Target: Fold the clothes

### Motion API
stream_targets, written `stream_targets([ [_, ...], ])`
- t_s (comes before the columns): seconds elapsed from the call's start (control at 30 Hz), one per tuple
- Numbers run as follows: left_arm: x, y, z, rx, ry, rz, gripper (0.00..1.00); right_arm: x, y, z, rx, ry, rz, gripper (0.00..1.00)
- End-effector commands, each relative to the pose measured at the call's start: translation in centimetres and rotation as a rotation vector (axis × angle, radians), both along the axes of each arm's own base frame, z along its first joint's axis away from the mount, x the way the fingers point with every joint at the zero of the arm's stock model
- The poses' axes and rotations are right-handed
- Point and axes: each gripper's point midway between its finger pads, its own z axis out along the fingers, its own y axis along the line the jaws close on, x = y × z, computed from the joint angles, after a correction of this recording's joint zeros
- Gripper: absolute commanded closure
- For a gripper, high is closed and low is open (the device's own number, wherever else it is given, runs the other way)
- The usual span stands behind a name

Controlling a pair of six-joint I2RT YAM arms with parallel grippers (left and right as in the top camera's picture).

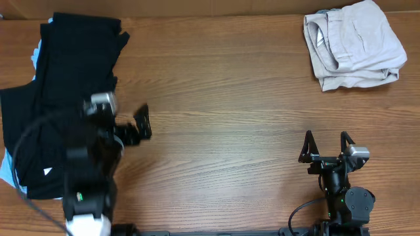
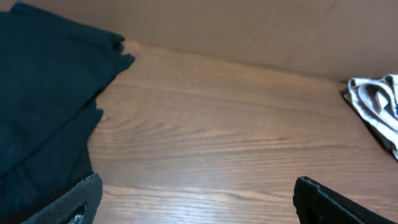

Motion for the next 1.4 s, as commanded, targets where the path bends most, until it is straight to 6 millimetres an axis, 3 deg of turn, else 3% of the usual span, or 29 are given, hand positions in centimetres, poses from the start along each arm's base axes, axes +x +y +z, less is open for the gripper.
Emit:
stream_targets([
  [0.0,-1.7,0.3,-1.4,0.009,-0.049,0.024,0.0,0.0,0.2,-0.1,0.001,-0.007,0.008,0.0],
  [0.23,-3.5,0.6,-4.1,0.019,-0.094,0.046,0.0,0.0,0.2,-0.1,0.001,-0.007,0.008,0.0],
  [0.43,-4.0,0.5,-3.9,0.023,-0.195,0.047,0.0,0.0,0.2,-0.1,0.001,-0.007,0.008,0.0],
  [0.83,-4.8,0.5,-5.3,0.009,-0.272,0.054,0.0,0.0,0.2,-0.1,0.001,-0.007,0.008,0.0],
  [1.37,-5.9,0.6,-4.5,0.015,-0.345,0.066,0.0,0.0,0.2,-0.1,0.001,-0.007,0.008,0.0],
])
